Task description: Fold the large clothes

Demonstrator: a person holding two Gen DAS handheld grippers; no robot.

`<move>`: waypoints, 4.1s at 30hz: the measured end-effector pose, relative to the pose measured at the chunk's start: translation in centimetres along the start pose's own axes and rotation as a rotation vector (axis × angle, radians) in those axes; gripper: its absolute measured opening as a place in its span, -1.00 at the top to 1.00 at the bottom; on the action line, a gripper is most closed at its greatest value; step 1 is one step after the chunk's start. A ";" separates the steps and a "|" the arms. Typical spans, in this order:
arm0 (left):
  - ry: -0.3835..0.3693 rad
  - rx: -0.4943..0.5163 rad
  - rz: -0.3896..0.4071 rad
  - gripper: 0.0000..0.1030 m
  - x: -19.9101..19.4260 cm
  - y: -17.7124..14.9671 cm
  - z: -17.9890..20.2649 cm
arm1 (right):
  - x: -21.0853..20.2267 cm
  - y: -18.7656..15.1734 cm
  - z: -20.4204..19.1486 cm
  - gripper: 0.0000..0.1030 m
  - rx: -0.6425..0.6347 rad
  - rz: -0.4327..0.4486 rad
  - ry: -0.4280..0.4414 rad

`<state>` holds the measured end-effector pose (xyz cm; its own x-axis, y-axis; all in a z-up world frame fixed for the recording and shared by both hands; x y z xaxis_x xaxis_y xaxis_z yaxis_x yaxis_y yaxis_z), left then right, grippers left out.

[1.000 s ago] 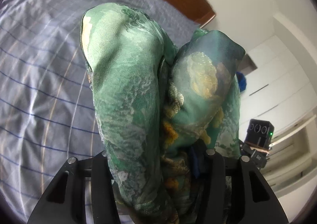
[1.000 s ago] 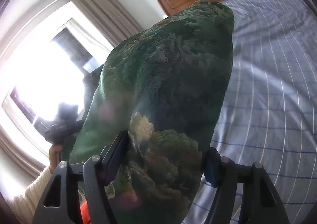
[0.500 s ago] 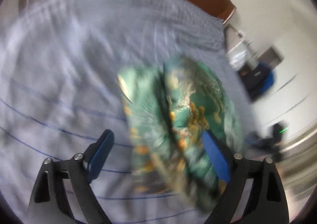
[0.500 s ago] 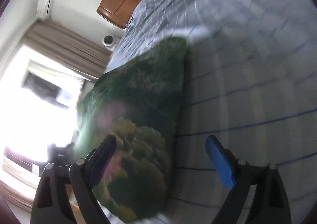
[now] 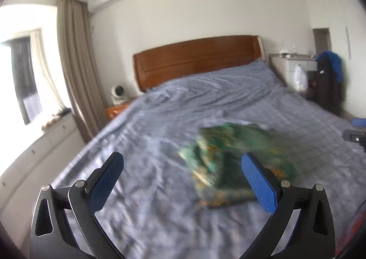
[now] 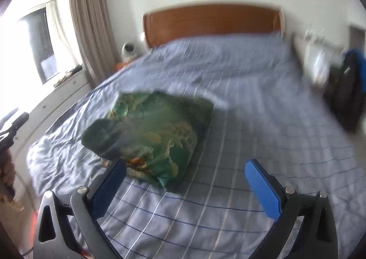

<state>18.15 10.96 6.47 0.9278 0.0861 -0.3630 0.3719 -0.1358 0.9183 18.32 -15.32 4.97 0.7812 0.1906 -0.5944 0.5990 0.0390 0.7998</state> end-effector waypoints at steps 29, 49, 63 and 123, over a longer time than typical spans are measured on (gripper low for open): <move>-0.003 -0.104 -0.237 -1.00 -4.6 -7.7 6.4 | -6.3 -10.0 -8.5 -1.00 -0.063 -0.006 -0.031; -0.013 -0.060 -0.352 -1.00 -6.6 -8.4 6.6 | -7.2 -10.3 -11.5 -1.00 -0.104 -0.123 -0.050; 0.005 -0.059 -0.394 -1.00 -6.3 -9.3 6.3 | -7.0 -10.8 -11.6 -1.00 -0.085 -0.164 -0.083; 0.026 -0.065 -0.350 -0.99 -6.6 -7.4 6.3 | -8.7 -8.6 -11.8 -1.00 -0.095 -0.118 -0.150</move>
<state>9.51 5.17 1.08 0.7431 0.1411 -0.6542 0.6637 -0.0303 0.7474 4.29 -5.73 4.22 0.7280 0.0310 -0.6849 0.6746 0.1460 0.7236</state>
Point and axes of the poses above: each gripper's, at about its wrist camera, not at the fingertips, and x roughly the way its jaws point, z to its right, y to its top, the point moved 4 cm from there along x, roughly the way its jaws point, and after that the axes turned 2 degrees about y, right-handed, at the moved point
